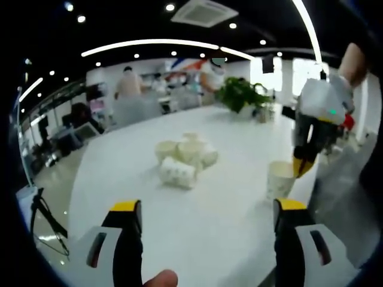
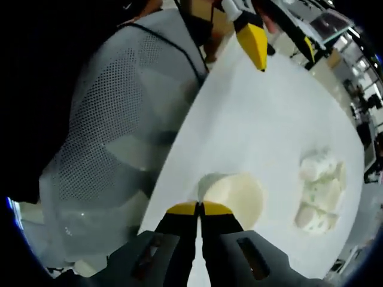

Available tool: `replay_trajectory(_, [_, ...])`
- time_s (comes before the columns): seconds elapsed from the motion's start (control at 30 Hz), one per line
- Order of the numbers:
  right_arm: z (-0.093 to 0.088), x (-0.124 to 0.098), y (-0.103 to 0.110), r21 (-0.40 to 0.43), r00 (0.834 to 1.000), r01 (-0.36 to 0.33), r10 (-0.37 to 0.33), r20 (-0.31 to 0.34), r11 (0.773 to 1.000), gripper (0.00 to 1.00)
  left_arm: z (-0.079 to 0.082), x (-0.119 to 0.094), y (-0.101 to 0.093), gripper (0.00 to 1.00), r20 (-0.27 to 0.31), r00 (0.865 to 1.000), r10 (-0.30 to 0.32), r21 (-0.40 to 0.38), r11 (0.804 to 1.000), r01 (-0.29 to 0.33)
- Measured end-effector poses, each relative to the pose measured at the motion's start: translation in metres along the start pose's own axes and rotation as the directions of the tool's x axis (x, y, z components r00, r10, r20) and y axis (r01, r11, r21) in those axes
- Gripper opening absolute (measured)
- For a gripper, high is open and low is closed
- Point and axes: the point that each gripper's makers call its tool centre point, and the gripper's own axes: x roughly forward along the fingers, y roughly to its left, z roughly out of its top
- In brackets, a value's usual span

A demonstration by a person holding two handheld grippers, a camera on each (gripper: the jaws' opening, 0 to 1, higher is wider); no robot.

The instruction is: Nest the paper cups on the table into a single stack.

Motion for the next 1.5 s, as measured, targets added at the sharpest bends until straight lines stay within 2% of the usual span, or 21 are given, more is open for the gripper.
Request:
replay_trajectory(0.4, [-0.004,0.010,0.006,-0.041,1.000,-0.016,0.016,-0.017,0.999,0.00,-0.001,-0.007,0.000,0.90,-0.008,1.000,0.003,0.000,1.000,-0.003])
replay_trajectory(0.83, [-0.005,0.013,0.005,-0.028,1.000,-0.012,0.013,0.004,1.000,0.00,-0.002,-0.008,0.002,0.90,-0.007,1.000,0.002,-0.008,1.000,-0.003])
replay_trajectory(1.13, [-0.006,0.015,0.002,-0.068,1.000,0.004,-0.003,0.014,0.998,0.03,-0.003,-0.006,0.002,0.90,-0.011,1.000,-0.002,-0.006,1.000,0.002])
replay_trajectory(1.23, [-0.002,0.014,-0.001,-0.063,0.999,0.025,-0.022,0.043,0.998,0.07,-0.003,-0.007,0.003,0.90,-0.010,1.000,-0.001,-0.010,1.000,0.001])
replay_trajectory(1.5, [0.001,0.010,0.000,-0.009,0.997,0.015,-0.014,0.078,1.000,0.10,-0.003,-0.007,0.004,0.90,-0.011,1.000,0.000,-0.005,1.000,0.000])
